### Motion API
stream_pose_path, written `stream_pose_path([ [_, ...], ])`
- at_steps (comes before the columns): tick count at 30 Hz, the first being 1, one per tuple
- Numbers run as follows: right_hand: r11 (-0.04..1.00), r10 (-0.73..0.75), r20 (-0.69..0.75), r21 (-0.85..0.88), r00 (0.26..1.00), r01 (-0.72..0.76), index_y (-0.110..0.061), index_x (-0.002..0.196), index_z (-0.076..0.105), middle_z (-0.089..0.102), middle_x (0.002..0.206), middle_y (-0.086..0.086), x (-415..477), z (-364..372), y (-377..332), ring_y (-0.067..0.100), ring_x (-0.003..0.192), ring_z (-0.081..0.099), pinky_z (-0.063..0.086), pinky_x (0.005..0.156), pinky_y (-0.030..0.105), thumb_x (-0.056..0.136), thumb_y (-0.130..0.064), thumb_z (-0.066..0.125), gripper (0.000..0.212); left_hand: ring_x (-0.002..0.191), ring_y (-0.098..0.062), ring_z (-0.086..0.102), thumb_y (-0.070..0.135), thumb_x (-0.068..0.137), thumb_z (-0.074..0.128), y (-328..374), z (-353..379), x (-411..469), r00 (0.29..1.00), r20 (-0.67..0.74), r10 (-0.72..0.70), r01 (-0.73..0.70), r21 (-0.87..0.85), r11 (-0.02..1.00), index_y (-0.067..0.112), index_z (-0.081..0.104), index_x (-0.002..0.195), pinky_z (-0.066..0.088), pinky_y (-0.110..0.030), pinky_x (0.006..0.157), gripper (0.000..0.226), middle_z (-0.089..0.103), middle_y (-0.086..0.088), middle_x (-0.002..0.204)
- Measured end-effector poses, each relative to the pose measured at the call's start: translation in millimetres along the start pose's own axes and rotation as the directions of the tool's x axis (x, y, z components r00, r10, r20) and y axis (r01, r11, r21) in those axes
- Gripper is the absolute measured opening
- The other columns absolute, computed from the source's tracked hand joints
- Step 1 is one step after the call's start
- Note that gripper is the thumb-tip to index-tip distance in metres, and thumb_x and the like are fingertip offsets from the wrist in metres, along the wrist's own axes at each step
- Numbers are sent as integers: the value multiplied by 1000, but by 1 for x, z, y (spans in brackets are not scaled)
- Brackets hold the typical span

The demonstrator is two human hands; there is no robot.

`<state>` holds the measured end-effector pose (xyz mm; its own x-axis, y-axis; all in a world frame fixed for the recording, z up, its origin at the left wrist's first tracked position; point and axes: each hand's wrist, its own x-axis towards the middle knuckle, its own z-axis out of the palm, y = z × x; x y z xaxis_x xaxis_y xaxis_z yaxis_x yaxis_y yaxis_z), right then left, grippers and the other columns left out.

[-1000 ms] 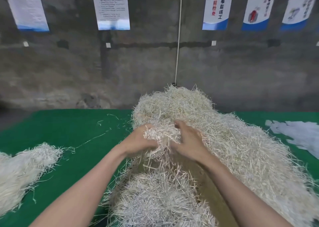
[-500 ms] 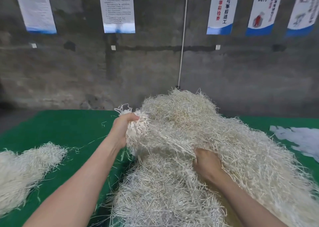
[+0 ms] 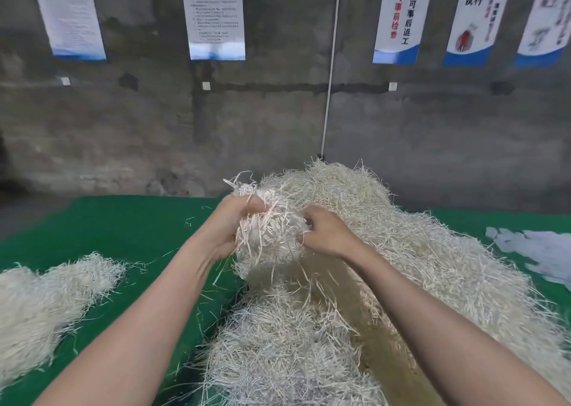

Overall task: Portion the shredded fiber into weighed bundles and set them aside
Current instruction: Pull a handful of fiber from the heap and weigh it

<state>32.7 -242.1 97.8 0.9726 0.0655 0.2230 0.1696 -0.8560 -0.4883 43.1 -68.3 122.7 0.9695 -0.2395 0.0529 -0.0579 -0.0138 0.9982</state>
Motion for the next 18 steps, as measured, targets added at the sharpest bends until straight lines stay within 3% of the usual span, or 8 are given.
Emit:
stream_pose_path([
  [2,1000,-2,-26,6,1000,2,-7,82,58,58,85,6,11,1,-8,23,80,58,54,78,40,85,-1,52,9,108,-13,54,20,64,72,0,-4,1,996,86,7,-14,79,997,12,64,92,31,-45,104,30,60,9,95],
  [5,996,-28,-90,86,996,36,-10,75,59,57,82,1,19,7,-12,15,73,52,49,68,31,83,-2,54,13,79,2,66,14,63,82,-11,-4,5,984,180,-6,-28,186,982,27,46,125,43,-21,76,72,67,6,94],
  [9,986,-28,-131,157,991,48,-14,85,53,52,85,-3,15,15,-4,16,80,49,42,66,24,79,2,53,17,58,-6,58,12,70,80,-29,6,6,997,69,37,-69,531,845,20,50,98,45,-19,45,41,62,-4,93],
  [11,982,-20,-145,185,989,47,-14,74,46,51,77,1,10,17,-1,19,76,50,44,63,27,84,-2,53,17,57,-5,56,14,71,76,-36,11,6,996,19,84,-73,711,700,9,55,109,42,-18,42,44,60,0,89],
  [14,965,21,-65,261,998,-4,-5,76,52,64,92,16,6,15,6,31,92,61,51,87,42,93,-18,51,22,56,-12,55,11,67,74,-43,9,13,992,-44,119,-78,524,848,3,66,90,46,-21,50,26,63,1,67],
  [15,956,25,10,291,1000,-27,-5,83,54,63,98,13,4,14,8,30,96,60,50,89,42,94,-22,51,21,67,-14,58,13,66,76,-41,8,14,994,-68,85,-52,386,921,5,66,92,49,-25,63,29,67,0,78],
  [17,911,5,166,407,986,-73,-15,98,50,50,110,-3,-1,11,10,17,103,49,45,90,34,87,-24,58,16,109,-19,55,22,59,80,-38,9,14,998,-52,-17,25,161,987,1,55,121,40,-36,97,70,60,-9,121],
  [18,877,-16,220,471,975,-92,-21,112,47,40,125,-11,-4,8,11,12,114,42,40,93,32,82,-25,62,34,121,-19,47,29,55,80,-40,9,15,999,-19,-35,36,99,994,3,51,128,32,-39,104,83,51,-10,135],
])
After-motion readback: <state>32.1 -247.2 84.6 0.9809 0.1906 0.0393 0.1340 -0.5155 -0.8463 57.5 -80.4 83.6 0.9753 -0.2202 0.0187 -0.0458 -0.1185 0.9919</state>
